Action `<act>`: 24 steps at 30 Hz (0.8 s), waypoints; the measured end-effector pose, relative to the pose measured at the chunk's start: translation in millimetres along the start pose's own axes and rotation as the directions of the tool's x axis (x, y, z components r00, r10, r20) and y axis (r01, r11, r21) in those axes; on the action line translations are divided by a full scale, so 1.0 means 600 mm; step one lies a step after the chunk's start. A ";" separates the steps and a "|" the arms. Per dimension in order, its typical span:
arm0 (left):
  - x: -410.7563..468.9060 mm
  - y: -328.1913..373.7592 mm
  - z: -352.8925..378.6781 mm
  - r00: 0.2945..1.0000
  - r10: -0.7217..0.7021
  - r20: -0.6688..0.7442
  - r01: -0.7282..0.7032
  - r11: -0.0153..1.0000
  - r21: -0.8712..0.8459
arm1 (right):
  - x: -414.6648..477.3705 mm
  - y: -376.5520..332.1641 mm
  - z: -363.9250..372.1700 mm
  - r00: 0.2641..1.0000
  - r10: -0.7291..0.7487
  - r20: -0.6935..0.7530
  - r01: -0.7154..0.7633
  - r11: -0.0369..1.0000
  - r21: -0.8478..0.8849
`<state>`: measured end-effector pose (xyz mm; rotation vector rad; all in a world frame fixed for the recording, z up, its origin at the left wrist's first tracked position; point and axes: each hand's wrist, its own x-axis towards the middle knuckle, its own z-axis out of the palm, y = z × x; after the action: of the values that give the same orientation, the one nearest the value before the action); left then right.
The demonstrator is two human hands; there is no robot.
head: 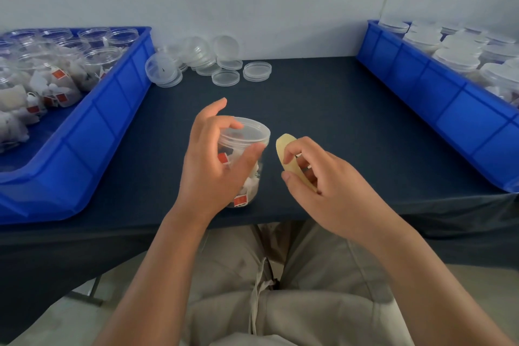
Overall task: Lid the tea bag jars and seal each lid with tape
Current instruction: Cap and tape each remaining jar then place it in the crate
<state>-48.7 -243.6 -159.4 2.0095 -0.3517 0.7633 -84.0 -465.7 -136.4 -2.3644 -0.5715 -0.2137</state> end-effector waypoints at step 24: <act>0.002 0.032 -0.003 0.939 0.119 0.322 -0.204 0.947 0.246 | -0.002 0.000 -0.007 0.993 0.067 -0.102 -0.074 0.995 -0.071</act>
<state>-58.6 -252.3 -145.2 2.3937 -0.6266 0.6285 -84.9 -468.8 -133.5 -2.4262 -0.4386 -0.3249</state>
